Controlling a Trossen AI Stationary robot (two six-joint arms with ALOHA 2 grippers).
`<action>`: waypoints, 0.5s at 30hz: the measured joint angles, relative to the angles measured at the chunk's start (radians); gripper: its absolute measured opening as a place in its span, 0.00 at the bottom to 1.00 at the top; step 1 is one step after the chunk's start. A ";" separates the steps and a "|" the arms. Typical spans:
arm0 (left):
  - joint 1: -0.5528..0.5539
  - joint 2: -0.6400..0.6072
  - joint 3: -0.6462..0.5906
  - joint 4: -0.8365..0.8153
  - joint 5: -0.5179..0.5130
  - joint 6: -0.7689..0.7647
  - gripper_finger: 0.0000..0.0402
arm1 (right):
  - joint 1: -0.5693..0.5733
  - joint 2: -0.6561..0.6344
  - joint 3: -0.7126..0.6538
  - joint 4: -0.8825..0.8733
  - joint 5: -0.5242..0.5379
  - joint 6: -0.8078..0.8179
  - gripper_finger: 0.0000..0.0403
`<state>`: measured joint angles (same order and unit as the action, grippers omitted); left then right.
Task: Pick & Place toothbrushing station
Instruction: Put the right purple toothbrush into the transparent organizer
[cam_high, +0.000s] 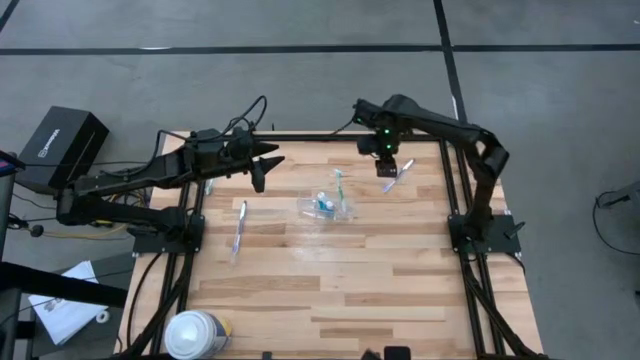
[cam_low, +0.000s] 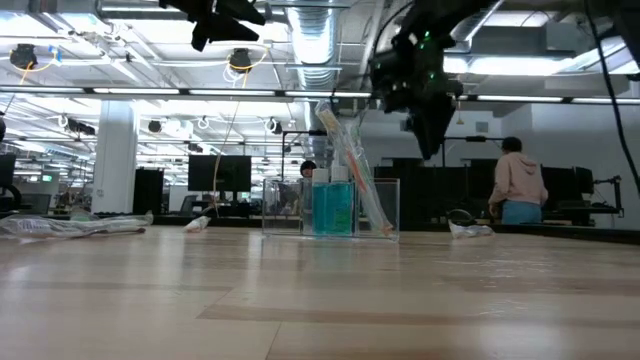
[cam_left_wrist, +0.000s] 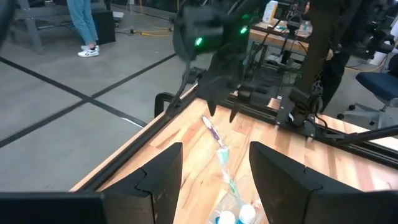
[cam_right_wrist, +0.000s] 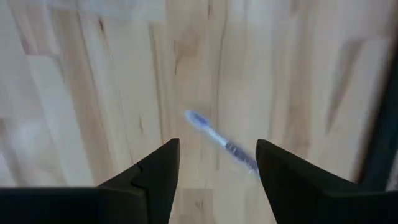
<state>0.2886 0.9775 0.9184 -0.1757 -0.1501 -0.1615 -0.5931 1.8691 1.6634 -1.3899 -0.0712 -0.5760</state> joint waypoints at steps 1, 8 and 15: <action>0.000 0.000 0.000 0.000 0.000 0.001 0.45 | -0.003 0.016 0.000 -0.015 -0.003 0.000 0.50; 0.000 0.000 0.000 -0.001 0.000 0.005 0.45 | -0.019 0.113 0.000 -0.071 -0.047 0.019 0.47; 0.000 0.000 0.000 -0.003 0.025 0.007 0.45 | -0.013 0.182 -0.024 -0.106 -0.119 0.052 0.46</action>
<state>0.2886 0.9775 0.9184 -0.1790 -0.1249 -0.1543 -0.6060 2.0510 1.6392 -1.4956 -0.1902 -0.5236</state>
